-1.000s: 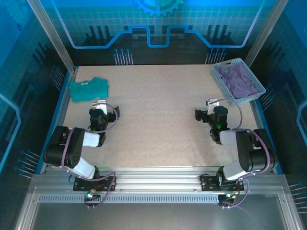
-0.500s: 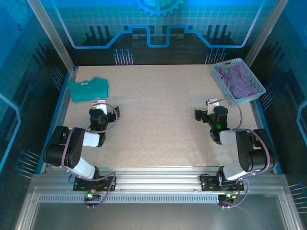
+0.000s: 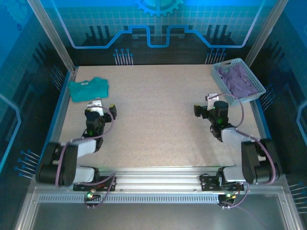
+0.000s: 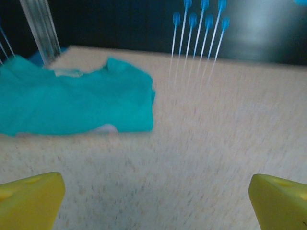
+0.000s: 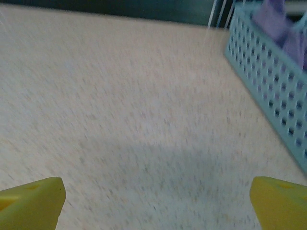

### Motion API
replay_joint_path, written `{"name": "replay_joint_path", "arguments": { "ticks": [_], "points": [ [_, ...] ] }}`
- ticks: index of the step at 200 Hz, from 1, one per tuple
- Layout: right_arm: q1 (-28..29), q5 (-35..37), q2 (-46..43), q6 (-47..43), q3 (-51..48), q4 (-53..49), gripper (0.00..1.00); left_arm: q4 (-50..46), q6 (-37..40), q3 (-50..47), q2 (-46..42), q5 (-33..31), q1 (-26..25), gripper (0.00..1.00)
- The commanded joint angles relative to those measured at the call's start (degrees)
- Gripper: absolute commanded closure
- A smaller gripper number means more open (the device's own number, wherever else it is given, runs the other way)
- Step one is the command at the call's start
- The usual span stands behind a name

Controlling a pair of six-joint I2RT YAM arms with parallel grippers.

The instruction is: Fold the inside-out t-shirt

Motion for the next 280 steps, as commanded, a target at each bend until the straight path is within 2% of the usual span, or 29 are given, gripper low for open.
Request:
{"name": "replay_joint_path", "arguments": {
  "ticks": [1, 12, 30, 54, 81, 114, 137, 187, 222, 239, 263, 280],
  "points": [
    [1.7, -0.1, -5.4, 5.2, 5.5, -11.6, 0.01, -15.0, -13.3, 4.5, -11.3, -2.8, 0.5, 0.01],
    [2.0, 2.9, -6.7, 6.9, 9.0, -17.5, 0.00, -24.5, -17.2, 8.8, -13.7, 2.4, 0.7, 0.01],
    [-0.1, 8.4, -7.1, 9.7, 14.9, -25.8, 0.00, -33.6, -18.3, 16.7, -11.7, 16.2, 0.4, 0.02],
    [-10.9, 5.8, -1.5, 16.6, 23.0, -32.8, 0.00, -38.4, -20.2, 24.2, -5.6, 24.5, -3.0, 0.03],
    [-18.1, 4.4, 11.7, 19.5, 34.5, -40.1, 0.01, -38.1, -19.4, 28.0, -1.3, 24.2, -9.2, 0.02],
    [-21.1, 1.6, 26.4, 22.6, 48.3, -46.3, 0.07, -38.4, -19.4, 30.8, 2.0, 24.5, -12.9, 0.01],
    [-21.5, 3.0, 34.5, 23.4, 57.4, -50.5, 0.12, -38.7, -19.1, 31.3, 2.6, 24.3, -14.1, 0.01],
    [-23.6, 4.7, 50.0, 22.3, 75.1, -62.4, 0.15, -39.7, -18.3, 29.4, 0.5, 22.6, -14.8, 0.01],
    [-23.5, 5.2, 57.3, 21.1, 83.6, -67.4, 0.19, -40.9, -17.4, 29.2, -0.8, 21.9, -14.8, 0.01],
    [-23.7, 3.7, 62.0, 20.4, 89.1, -70.5, 0.31, -40.7, -17.4, 29.0, -0.9, 21.9, -14.8, 0.01],
    [-22.9, 3.1, 61.9, 19.5, 93.4, -71.4, 0.62, -40.9, -17.3, 29.2, -0.5, 21.8, -14.8, 0.01],
    [-22.5, 2.2, 56.6, 19.8, 91.9, -69.5, 0.85, -41.2, -17.6, 29.2, -0.5, 22.0, -14.8, 0.01]
  ]
}}
